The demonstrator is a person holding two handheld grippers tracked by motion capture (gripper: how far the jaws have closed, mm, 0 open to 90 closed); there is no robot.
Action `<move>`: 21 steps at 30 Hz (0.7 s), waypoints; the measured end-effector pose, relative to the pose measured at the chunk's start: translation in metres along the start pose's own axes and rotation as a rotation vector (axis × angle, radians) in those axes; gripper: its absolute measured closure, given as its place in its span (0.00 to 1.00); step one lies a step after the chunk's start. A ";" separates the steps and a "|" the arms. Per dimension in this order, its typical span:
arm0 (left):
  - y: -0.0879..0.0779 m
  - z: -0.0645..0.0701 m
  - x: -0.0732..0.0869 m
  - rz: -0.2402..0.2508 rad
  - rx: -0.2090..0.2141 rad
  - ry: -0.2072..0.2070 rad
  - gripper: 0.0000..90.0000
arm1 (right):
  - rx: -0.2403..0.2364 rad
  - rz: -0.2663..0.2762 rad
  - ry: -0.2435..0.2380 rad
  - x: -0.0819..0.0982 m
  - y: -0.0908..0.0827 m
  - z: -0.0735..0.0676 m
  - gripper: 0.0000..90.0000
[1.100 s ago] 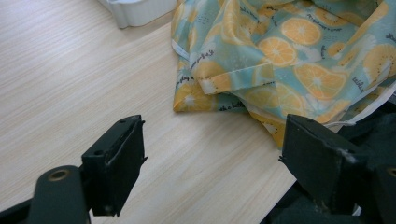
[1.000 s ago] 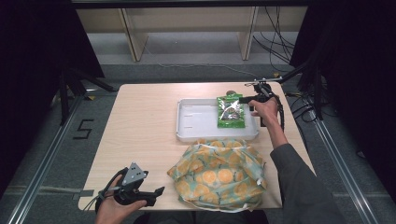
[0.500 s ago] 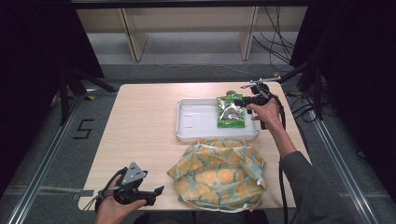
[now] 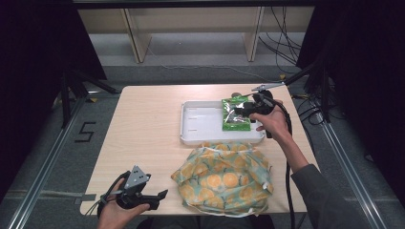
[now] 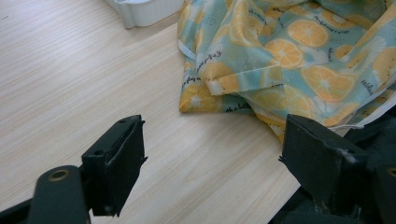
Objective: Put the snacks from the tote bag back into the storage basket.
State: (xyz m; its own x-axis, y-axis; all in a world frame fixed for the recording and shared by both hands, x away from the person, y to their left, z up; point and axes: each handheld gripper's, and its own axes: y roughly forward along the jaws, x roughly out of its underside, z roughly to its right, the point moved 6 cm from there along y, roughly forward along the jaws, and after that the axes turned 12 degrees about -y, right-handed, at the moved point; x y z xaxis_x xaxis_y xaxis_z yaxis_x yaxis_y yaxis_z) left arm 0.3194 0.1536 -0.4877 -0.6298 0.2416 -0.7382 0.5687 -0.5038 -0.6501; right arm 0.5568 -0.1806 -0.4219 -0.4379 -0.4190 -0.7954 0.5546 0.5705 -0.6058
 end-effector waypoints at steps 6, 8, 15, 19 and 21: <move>-0.001 -0.002 0.000 -0.008 -0.006 0.010 0.23 | -0.019 0.014 -0.057 0.003 -0.006 -0.008 0.51; -0.001 -0.001 0.000 -0.009 -0.005 0.008 0.23 | -0.016 0.004 -0.069 0.005 -0.010 -0.012 0.51; -0.001 -0.001 0.000 0.001 -0.006 -0.010 0.23 | -0.043 0.024 -0.070 0.013 -0.017 -0.024 0.49; -0.001 -0.002 0.000 0.001 -0.005 0.000 0.23 | -0.055 0.016 -0.084 0.019 -0.021 -0.029 0.48; -0.001 -0.003 0.000 0.003 -0.009 -0.003 0.23 | -0.057 0.012 -0.082 0.023 -0.023 -0.032 0.47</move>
State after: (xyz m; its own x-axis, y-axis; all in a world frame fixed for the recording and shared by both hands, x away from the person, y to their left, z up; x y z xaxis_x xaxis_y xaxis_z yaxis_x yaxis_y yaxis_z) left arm 0.3204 0.1562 -0.4871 -0.6299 0.2378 -0.7394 0.5749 -0.4973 -0.6498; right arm 0.5117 -0.1810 -0.4251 -0.3711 -0.4673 -0.8025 0.5171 0.6138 -0.5965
